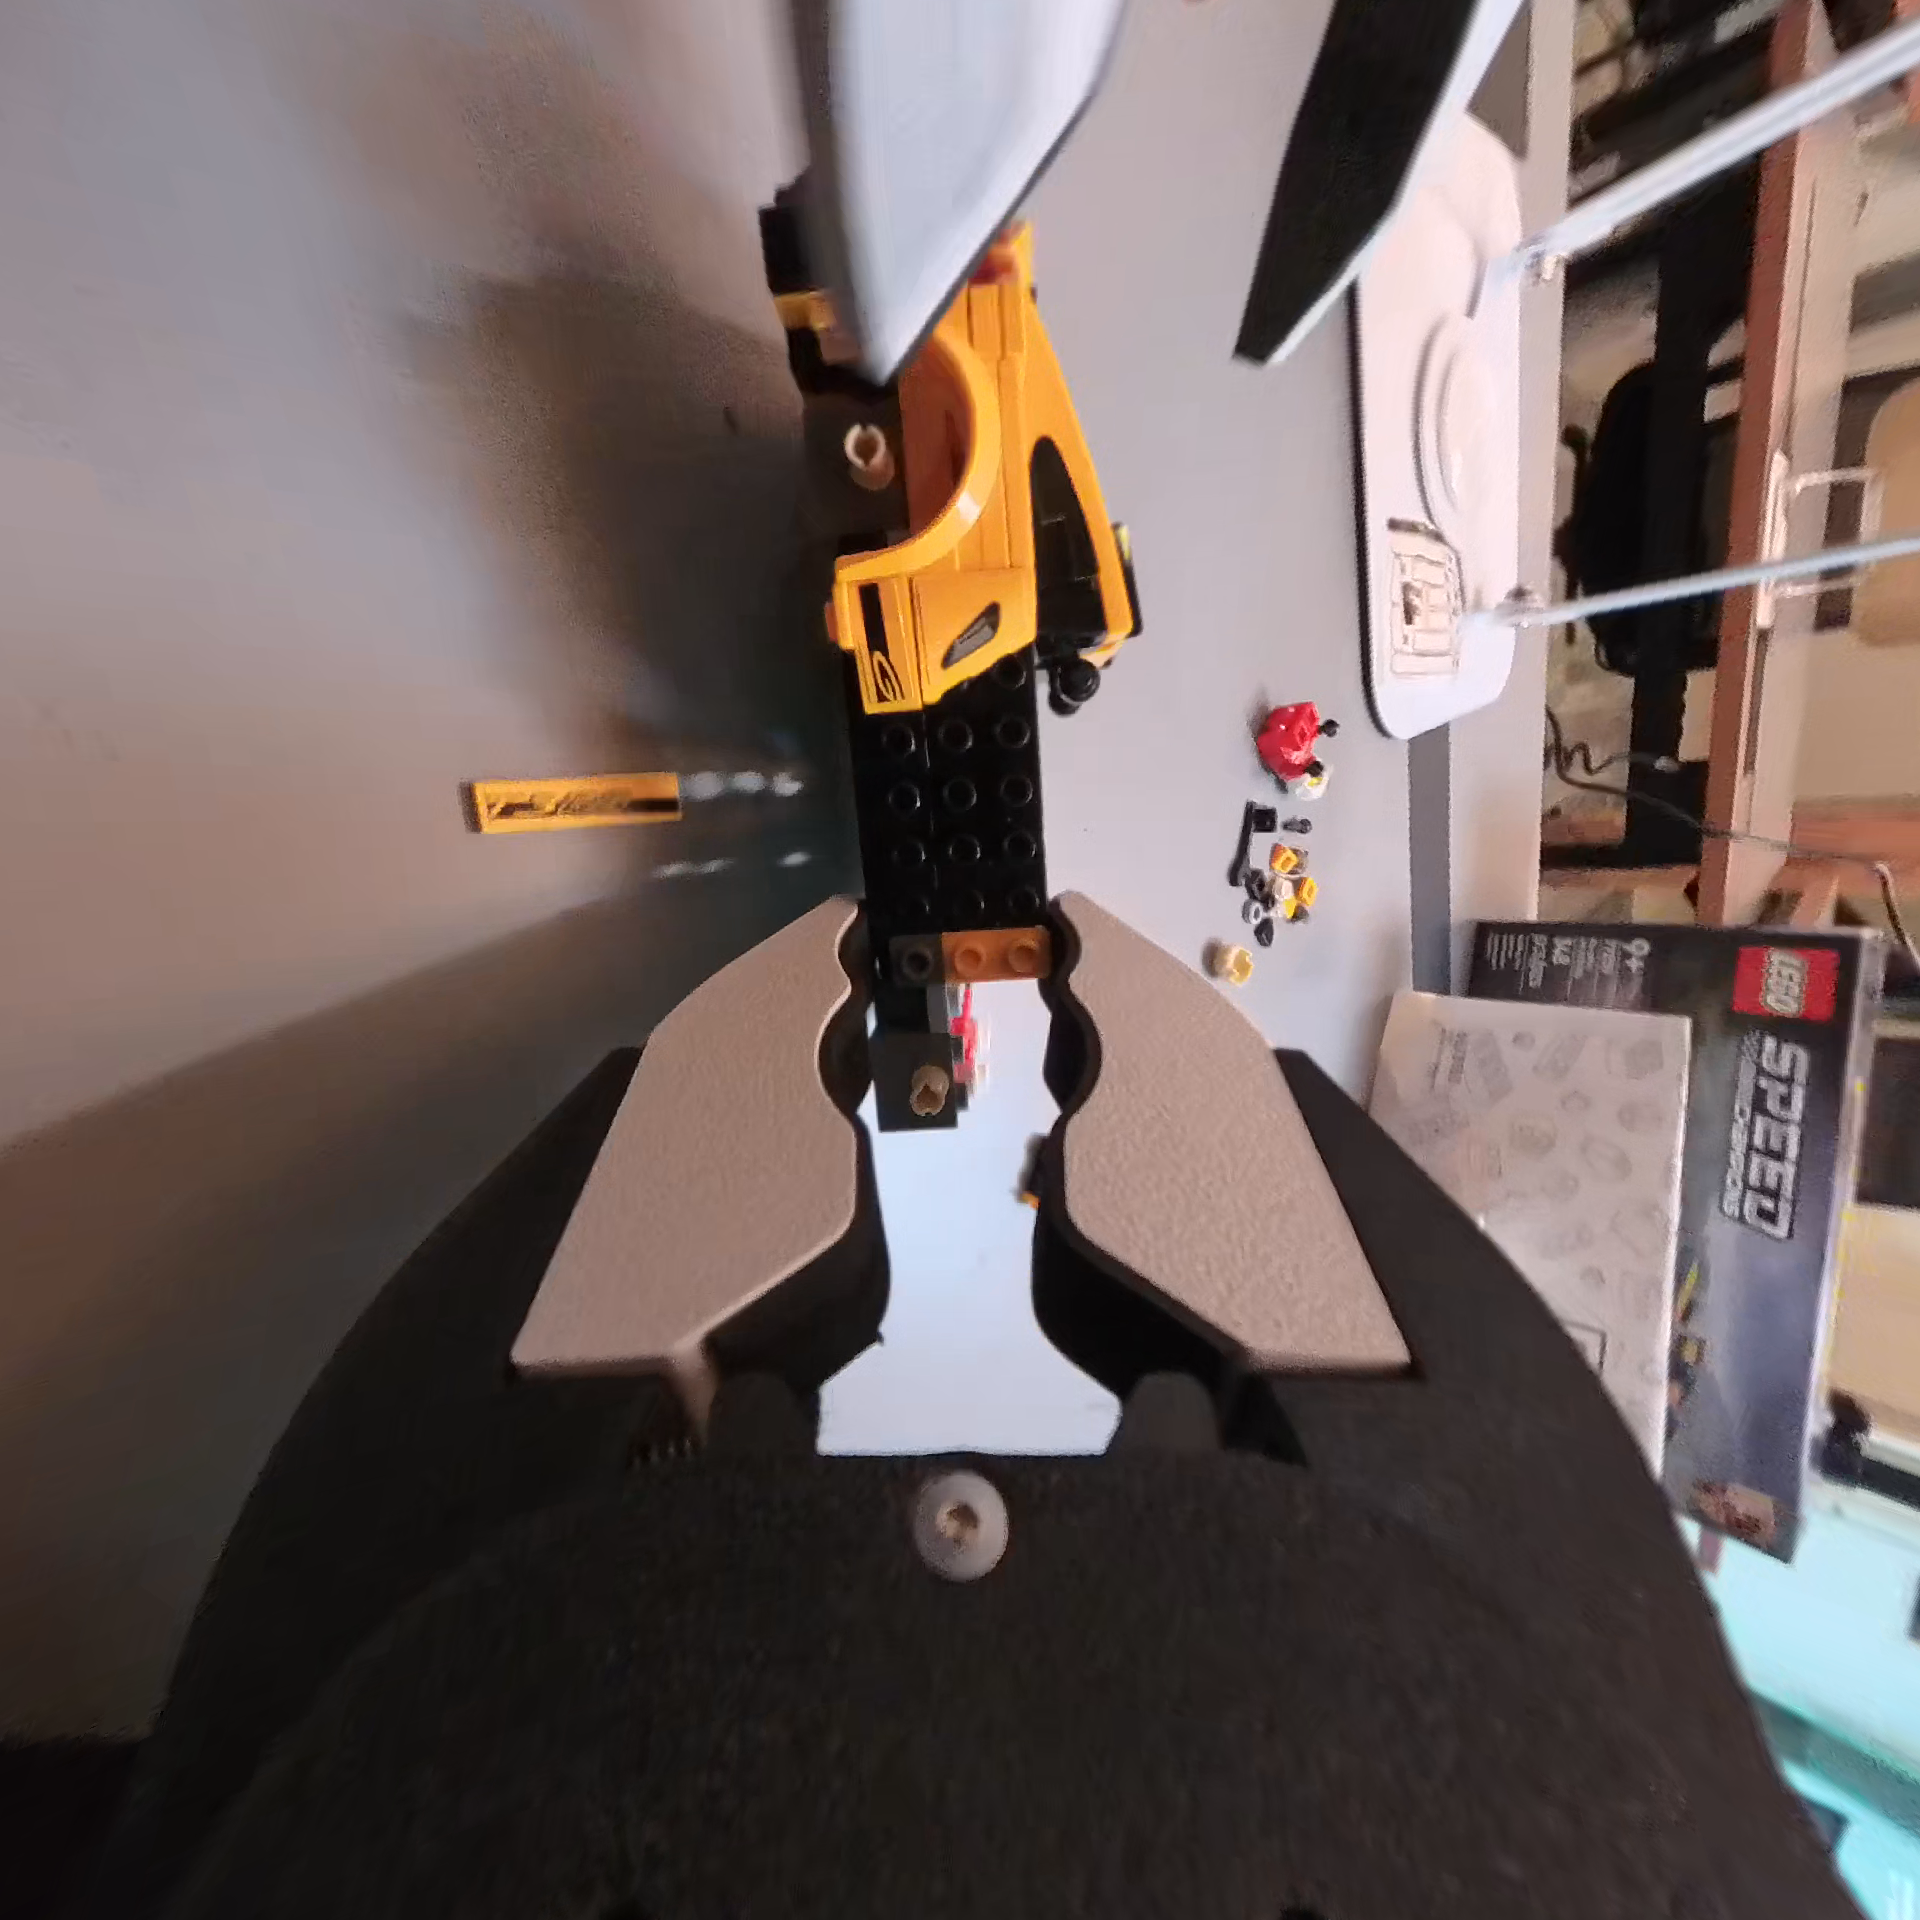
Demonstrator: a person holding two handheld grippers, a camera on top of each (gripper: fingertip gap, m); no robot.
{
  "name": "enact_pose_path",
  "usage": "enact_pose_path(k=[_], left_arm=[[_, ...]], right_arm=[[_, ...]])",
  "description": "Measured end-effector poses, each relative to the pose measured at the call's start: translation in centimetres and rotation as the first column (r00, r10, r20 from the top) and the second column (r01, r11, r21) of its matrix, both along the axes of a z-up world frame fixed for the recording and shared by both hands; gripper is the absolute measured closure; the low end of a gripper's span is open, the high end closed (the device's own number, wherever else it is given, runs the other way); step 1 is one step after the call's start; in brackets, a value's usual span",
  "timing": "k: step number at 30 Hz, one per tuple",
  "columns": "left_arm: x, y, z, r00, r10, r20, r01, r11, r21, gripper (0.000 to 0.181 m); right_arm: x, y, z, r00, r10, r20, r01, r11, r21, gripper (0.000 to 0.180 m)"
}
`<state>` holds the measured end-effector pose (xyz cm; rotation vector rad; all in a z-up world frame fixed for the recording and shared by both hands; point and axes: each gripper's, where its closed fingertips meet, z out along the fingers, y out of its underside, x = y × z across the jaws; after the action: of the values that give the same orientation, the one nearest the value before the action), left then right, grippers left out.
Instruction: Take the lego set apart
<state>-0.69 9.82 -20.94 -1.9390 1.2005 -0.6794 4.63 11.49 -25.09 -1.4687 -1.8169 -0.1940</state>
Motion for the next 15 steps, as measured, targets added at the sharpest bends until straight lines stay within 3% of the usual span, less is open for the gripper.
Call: enact_pose_path(k=[4, 6, 12, 15], left_arm=[[1.9, -0.7, -1.0, 0.965, -0.017, -0.263, 0.100, 0.946, 0.308, 0.119], [2.7, -0.7, -0.8, 0.958, -0.023, -0.287, 0.143, 0.903, 0.405, 0.130], [2.8, -1.2, -1.9, 0.939, -0.094, -0.332, 0.229, 0.890, 0.395, 0.136], [2.8, -1.4, -1.6, 0.932, -0.111, -0.346, 0.264, 0.861, 0.435, 0.150]], right_arm=[[-1.0, -1.0, 1.0, 0.997, -0.072, -0.023, 0.070, 0.994, -0.087, 0.151], [-1.6, -1.5, 1.6, 0.996, -0.070, -0.051, 0.063, 0.991, -0.121, 0.151], [-2.5, -3.5, 3.1, 0.976, -0.011, -0.219, -0.047, 0.965, -0.258, 0.151], [-2.5, -4.2, 3.5, 0.963, 0.030, -0.268, -0.105, 0.957, -0.270, 0.151]])
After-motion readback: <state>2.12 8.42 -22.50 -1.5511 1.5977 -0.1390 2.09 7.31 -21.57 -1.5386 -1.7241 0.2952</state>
